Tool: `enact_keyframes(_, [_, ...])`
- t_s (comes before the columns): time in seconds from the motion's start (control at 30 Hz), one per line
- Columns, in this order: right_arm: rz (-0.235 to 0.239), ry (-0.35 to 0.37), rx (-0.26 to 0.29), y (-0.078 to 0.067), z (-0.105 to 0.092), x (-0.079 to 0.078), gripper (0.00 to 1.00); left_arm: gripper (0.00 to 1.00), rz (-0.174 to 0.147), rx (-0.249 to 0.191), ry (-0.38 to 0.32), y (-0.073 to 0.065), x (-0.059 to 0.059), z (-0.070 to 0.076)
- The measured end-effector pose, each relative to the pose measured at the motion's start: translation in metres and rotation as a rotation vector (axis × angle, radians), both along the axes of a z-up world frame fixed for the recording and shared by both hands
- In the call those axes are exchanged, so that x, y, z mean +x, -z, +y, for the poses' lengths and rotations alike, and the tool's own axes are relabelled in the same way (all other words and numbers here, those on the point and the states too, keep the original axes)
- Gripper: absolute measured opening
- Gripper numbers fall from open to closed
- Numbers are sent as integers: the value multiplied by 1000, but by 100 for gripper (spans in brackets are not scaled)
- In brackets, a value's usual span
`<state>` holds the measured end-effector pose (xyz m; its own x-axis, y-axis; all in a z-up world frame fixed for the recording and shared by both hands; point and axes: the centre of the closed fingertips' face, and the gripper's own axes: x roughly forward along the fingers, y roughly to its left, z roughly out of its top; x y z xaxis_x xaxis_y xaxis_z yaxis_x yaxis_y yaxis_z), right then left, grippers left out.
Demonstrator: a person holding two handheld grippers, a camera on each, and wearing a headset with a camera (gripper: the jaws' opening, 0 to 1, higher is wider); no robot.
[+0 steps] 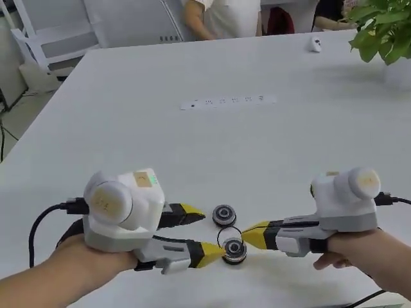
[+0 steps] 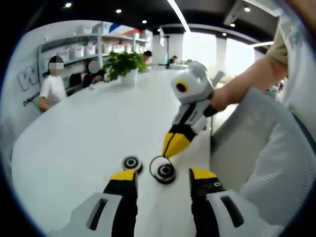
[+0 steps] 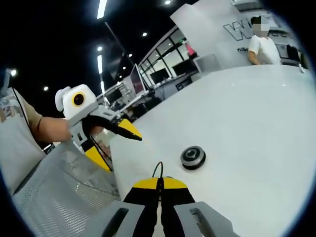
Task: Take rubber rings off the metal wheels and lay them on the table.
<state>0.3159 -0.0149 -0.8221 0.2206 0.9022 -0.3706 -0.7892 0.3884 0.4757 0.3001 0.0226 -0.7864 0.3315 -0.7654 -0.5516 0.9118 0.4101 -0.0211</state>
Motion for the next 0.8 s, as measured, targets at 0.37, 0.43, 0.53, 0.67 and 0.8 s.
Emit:
enact_keyframes(0.37, [-21,-46,-22,-6,9,1,0,51,19,-20,-27,-6,-5,16])
enact_keyframes(0.43, [-25,-51,-25,-7,12,2,0,52,9,-9,-29,-6,-6,19])
enact_keyframes(0.53, [-31,-61,-29,-9,15,4,0,54,-1,1,-35,-6,-5,25])
enact_keyframes(0.67, [-35,-77,-35,-10,22,7,0,55,-8,5,-50,-7,-3,33])
enact_keyframes(0.8, [-36,-101,-44,-9,32,8,0,56,-14,16,-57,-7,-2,37])
